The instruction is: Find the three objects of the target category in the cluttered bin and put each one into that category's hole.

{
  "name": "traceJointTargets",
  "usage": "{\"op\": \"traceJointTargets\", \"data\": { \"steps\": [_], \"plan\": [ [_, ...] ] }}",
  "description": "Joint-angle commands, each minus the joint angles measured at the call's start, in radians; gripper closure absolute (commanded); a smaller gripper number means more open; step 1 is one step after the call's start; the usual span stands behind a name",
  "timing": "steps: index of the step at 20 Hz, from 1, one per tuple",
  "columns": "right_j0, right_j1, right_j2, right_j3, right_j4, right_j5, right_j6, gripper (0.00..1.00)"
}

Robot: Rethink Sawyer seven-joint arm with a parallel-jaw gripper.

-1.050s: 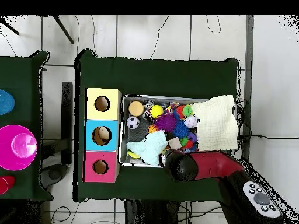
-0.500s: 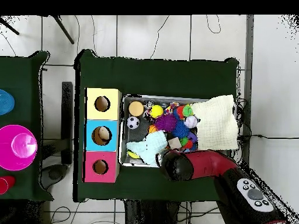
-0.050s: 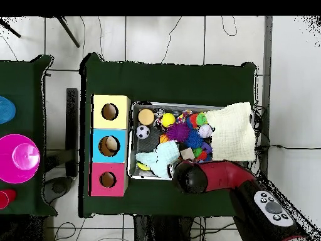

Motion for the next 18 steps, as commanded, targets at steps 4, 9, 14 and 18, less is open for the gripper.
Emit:
{"op": "traceJointTargets", "data": {
  "steps": [4,9,14,18],
  "plan": [
    [0.003,0.021,0.021,-0.145,-0.068,-0.036,-0.014,0.0],
    [-0.002,0.011,0.026,-0.15,-0.063,-0.017,-0.027,0.0],
    [0.005,0.013,0.017,-0.156,-0.071,-0.026,-0.02,0.0],
    [0.012,0.007,0.007,-0.164,-0.085,-0.024,-0.02,0.0]
  ]
}}
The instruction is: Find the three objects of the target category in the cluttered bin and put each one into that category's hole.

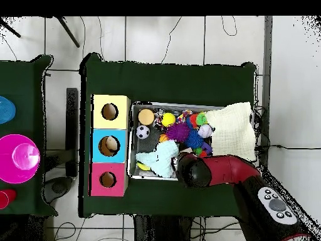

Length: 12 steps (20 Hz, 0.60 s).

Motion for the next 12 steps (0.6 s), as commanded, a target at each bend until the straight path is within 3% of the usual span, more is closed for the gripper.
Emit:
{"op": "traceJointTargets", "data": {
  "steps": [1,12],
  "plan": [
    [0.009,0.011,0.007,-0.108,-0.08,-0.022,-0.022,0.0],
    [-0.001,0.04,0.0,-0.09,-0.099,-0.002,-0.027,0.0]
  ]
}}
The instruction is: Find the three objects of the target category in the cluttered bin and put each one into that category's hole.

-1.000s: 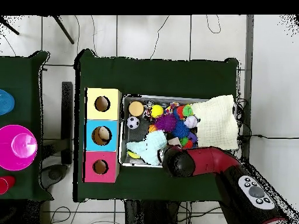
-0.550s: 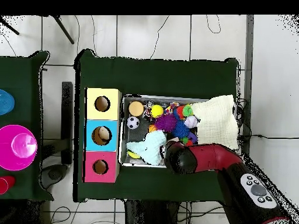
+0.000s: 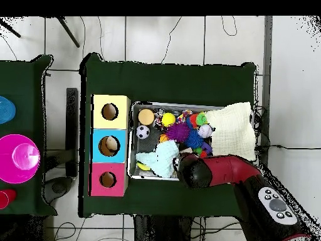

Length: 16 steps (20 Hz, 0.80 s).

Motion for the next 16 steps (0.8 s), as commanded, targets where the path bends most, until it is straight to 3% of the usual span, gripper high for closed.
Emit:
{"op": "traceJointTargets", "data": {
  "steps": [1,16],
  "plan": [
    [-0.005,0.042,0.01,-0.081,-0.065,-0.002,-0.029,0.0],
    [0.009,0.085,0.004,-0.053,-0.074,-0.05,0.017,0.0]
  ]
}}
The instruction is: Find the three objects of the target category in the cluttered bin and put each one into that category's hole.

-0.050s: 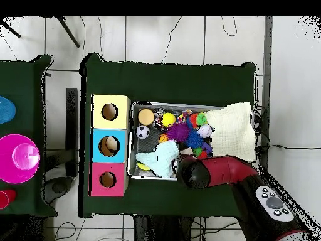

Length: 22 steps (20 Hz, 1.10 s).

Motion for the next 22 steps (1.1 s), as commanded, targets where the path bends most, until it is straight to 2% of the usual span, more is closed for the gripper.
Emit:
{"op": "traceJointTargets", "data": {
  "steps": [1,13,22],
  "plan": [
    [0.013,0.05,0.0,-0.05,-0.063,-0.055,0.022,0.0],
    [0.046,0.038,-0.047,-0.041,-0.086,-0.06,0.037,0.0],
    [0.051,0.034,-0.054,-0.035,-0.099,-0.055,0.04,0.0]
  ]
}}
